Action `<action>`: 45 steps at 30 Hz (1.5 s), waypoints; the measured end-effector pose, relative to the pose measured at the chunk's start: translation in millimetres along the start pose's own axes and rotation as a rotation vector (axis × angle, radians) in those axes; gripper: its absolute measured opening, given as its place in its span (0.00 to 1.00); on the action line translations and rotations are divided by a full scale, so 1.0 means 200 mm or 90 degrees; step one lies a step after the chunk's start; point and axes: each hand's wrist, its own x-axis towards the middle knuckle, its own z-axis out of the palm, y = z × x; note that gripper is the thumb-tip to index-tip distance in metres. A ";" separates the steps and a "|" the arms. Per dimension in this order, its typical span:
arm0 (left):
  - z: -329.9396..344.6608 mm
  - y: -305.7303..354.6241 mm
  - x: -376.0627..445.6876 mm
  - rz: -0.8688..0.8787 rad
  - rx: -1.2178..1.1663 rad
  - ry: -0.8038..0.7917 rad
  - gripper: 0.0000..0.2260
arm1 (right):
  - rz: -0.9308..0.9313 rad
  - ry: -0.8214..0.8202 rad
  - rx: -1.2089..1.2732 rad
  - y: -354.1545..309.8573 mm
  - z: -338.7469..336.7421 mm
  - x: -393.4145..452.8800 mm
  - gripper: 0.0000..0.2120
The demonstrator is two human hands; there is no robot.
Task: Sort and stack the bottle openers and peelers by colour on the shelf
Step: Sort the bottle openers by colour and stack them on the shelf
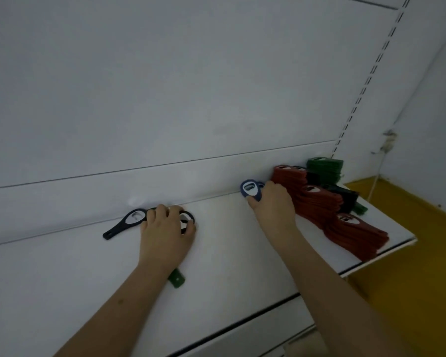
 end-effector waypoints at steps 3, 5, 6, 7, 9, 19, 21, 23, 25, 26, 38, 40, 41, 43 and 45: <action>-0.01 0.00 0.00 -0.003 -0.026 -0.008 0.13 | 0.039 -0.040 -0.071 0.00 0.06 0.04 0.15; -0.01 0.01 0.00 -0.010 -0.036 -0.017 0.13 | 0.040 -0.053 -0.067 -0.01 0.09 0.04 0.14; -0.01 0.00 0.00 -0.010 -0.039 -0.016 0.13 | 0.038 -0.057 -0.058 -0.02 0.10 0.04 0.14; -0.01 0.00 0.00 -0.011 -0.042 -0.014 0.13 | 0.040 -0.063 -0.053 -0.03 0.11 0.04 0.15; -0.01 0.00 0.00 -0.014 -0.052 -0.013 0.12 | 0.045 -0.071 -0.049 -0.03 0.13 0.04 0.15; -0.02 -0.01 0.00 -0.020 -0.084 -0.024 0.13 | -0.024 -0.160 -0.119 0.00 0.07 0.09 0.16; -0.02 -0.01 0.00 -0.021 -0.085 -0.026 0.13 | -0.035 -0.158 -0.115 0.03 0.06 0.09 0.18; -0.02 -0.01 0.01 -0.024 -0.089 -0.022 0.12 | -0.033 -0.136 -0.108 0.07 0.04 0.10 0.19; -0.02 -0.01 0.01 -0.026 -0.092 -0.019 0.12 | -0.046 -0.122 -0.120 0.11 0.02 0.12 0.20; -0.02 -0.01 0.01 -0.026 -0.092 -0.020 0.12 | -0.054 -0.123 -0.128 0.13 0.00 0.15 0.19; -0.01 -0.02 0.01 -0.018 -0.111 -0.015 0.11 | -0.088 -0.192 -0.218 0.18 -0.01 0.28 0.12; -0.02 -0.02 0.01 -0.013 -0.116 -0.015 0.11 | -0.097 -0.184 -0.211 0.18 0.00 0.29 0.11; -0.02 -0.02 0.01 -0.011 -0.123 -0.013 0.10 | -0.102 -0.180 -0.210 0.18 0.00 0.30 0.10; -0.02 -0.03 0.02 -0.007 -0.153 -0.003 0.09 | -0.107 -0.166 -0.211 0.17 -0.01 0.29 0.09; -0.03 -0.03 0.02 0.000 -0.211 0.013 0.08 | -0.118 -0.106 -0.185 0.13 -0.03 0.26 0.09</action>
